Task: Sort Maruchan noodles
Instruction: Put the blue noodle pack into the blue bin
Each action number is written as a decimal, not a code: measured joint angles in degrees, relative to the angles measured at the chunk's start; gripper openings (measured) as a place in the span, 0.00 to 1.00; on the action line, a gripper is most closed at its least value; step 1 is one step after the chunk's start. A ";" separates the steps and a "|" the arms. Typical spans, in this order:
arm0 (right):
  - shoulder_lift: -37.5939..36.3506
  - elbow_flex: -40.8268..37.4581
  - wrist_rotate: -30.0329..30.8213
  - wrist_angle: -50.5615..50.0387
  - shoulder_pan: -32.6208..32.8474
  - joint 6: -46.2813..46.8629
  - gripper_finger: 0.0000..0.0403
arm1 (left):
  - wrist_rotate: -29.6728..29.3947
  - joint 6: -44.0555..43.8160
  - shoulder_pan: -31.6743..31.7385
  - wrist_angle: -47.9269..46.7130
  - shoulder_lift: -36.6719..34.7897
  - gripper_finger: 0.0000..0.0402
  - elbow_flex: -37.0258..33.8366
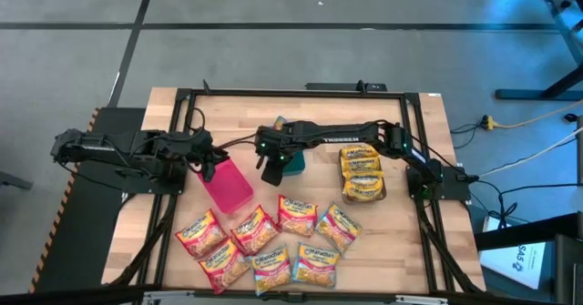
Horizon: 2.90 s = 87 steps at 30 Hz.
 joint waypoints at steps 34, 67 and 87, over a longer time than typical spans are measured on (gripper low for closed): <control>-0.83 15.04 8.88 -24.51 -12.48 -12.45 0.25 | 0.00 0.04 0.00 -1.47 0.02 0.21 0.00; 0.99 15.26 9.42 -23.03 -12.37 -17.08 0.01 | -1.79 -0.40 0.00 -2.03 0.02 0.21 0.00; -5.18 15.26 10.45 -24.54 -12.41 -31.74 0.00 | -3.21 -0.42 0.00 -2.01 0.02 0.21 0.00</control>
